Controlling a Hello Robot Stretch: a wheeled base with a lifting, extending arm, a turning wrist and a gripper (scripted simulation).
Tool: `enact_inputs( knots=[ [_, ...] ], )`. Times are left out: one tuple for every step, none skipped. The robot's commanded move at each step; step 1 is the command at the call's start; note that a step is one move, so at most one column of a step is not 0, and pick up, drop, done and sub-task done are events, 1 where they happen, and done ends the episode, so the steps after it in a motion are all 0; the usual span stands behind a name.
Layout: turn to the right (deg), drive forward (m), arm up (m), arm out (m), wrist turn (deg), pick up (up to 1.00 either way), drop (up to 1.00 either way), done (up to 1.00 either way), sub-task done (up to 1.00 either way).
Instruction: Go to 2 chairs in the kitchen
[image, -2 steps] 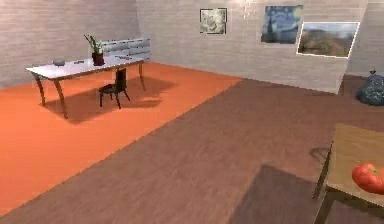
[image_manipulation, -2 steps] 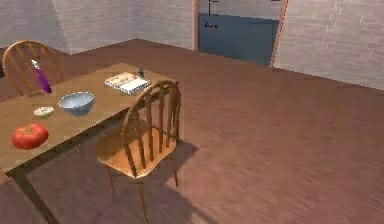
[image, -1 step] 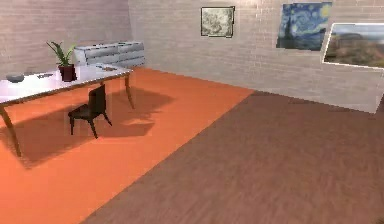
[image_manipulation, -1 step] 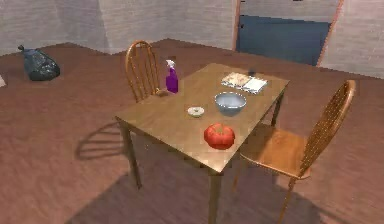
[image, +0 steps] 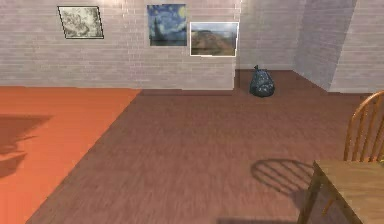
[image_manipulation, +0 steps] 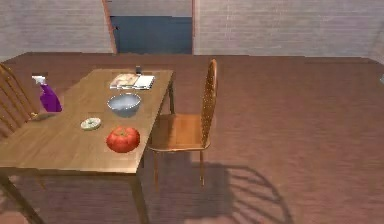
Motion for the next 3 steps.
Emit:
enact_inputs(
  knots=[
    [0.0,0.85,0.0,0.0,0.0,0.0,0.0,0.0,0.0],
    [45.0,0.0,0.0,0.0,0.0,0.0,0.0,0.0,0.0],
    [36.0,0.0,0.0,0.0,0.0,0.0,0.0,0.0,0.0]
  ],
)
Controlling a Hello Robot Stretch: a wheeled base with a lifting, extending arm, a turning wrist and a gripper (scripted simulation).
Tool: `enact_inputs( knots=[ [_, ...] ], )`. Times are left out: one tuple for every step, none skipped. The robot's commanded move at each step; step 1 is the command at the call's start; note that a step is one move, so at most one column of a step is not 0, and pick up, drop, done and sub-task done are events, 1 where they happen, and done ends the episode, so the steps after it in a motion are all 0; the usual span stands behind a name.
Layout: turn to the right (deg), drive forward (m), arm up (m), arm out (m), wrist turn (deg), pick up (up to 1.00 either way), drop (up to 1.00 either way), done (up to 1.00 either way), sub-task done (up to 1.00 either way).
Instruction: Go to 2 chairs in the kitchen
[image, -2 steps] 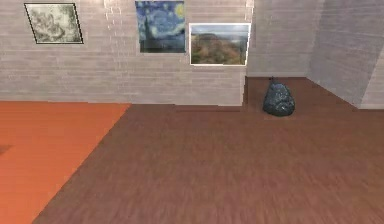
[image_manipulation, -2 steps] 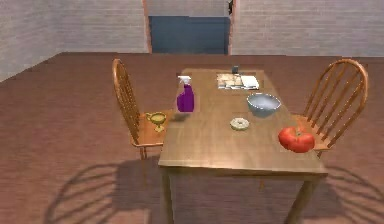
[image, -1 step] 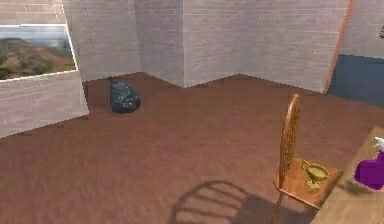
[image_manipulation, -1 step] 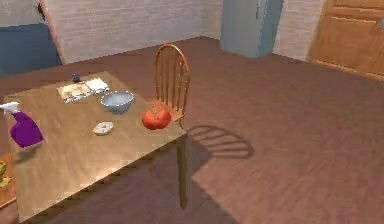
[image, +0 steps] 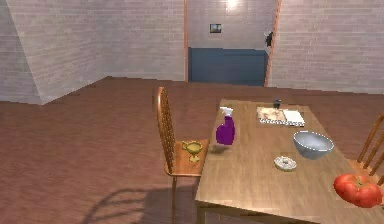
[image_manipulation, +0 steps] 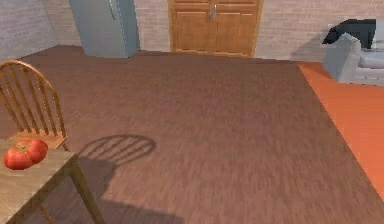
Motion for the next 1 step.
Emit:
enact_inputs(
  knots=[
    [0.0,0.0,0.0,0.0,0.0,0.0,0.0,1.0,0.0]
  ],
)
